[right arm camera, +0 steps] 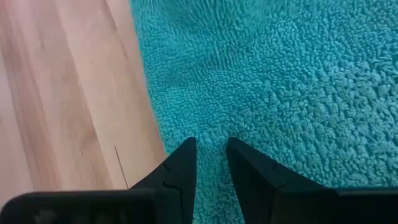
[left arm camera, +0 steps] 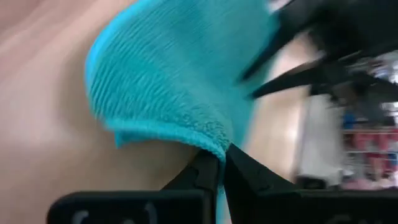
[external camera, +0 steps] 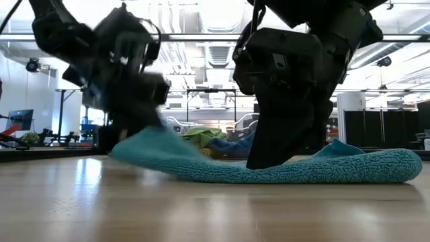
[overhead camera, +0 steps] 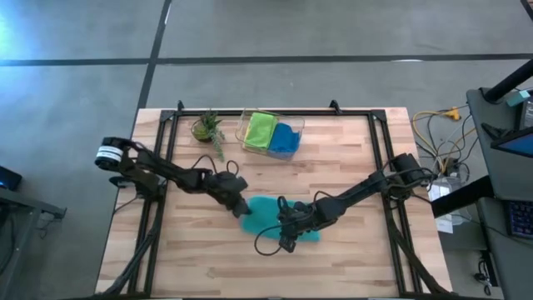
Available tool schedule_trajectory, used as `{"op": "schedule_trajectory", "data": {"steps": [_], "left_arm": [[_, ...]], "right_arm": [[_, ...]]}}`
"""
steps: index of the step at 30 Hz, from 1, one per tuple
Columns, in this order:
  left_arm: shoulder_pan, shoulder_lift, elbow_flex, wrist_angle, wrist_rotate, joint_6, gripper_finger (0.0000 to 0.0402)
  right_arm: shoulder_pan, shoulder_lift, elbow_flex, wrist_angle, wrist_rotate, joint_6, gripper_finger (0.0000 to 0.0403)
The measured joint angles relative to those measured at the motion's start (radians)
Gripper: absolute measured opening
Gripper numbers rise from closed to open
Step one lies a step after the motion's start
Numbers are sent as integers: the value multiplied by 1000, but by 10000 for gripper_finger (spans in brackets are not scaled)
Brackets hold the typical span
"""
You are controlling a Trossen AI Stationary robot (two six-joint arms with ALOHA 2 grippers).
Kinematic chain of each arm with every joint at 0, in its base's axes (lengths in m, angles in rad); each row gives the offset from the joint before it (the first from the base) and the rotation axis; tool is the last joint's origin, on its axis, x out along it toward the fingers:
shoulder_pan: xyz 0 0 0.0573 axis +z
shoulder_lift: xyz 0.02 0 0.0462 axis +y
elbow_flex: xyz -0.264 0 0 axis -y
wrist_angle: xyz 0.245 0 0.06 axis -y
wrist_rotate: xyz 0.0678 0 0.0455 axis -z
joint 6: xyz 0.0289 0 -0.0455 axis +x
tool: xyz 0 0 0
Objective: Fold microfiber towels
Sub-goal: Fold the blue towel
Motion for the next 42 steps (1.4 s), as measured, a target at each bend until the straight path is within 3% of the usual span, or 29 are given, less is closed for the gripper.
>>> {"op": "schedule_trajectory", "data": {"steps": [6, 13, 20, 31, 38, 42], "left_arm": [[7, -42, 55, 1, -7, -18, 1], [7, 8, 173, -19, -2, -17, 0], [7, 140, 337, -12, 16, -13, 0], [5, 456, 677, -8, 101, -14, 0], [5, 554, 829, -127, 116, 15, 0], [5, 586, 856, -137, 126, 57, 0]], "right_arm": [[-7, -24, -2, -7, 0, -9, 88], [18, -183, -1, -129, 72, -16, 88], [127, -345, -9, -419, 228, 81, 88], [354, -534, -28, -666, 442, 404, 88], [454, -574, -31, -730, 476, 549, 88], [484, -573, -33, -748, 486, 594, 88]]}}
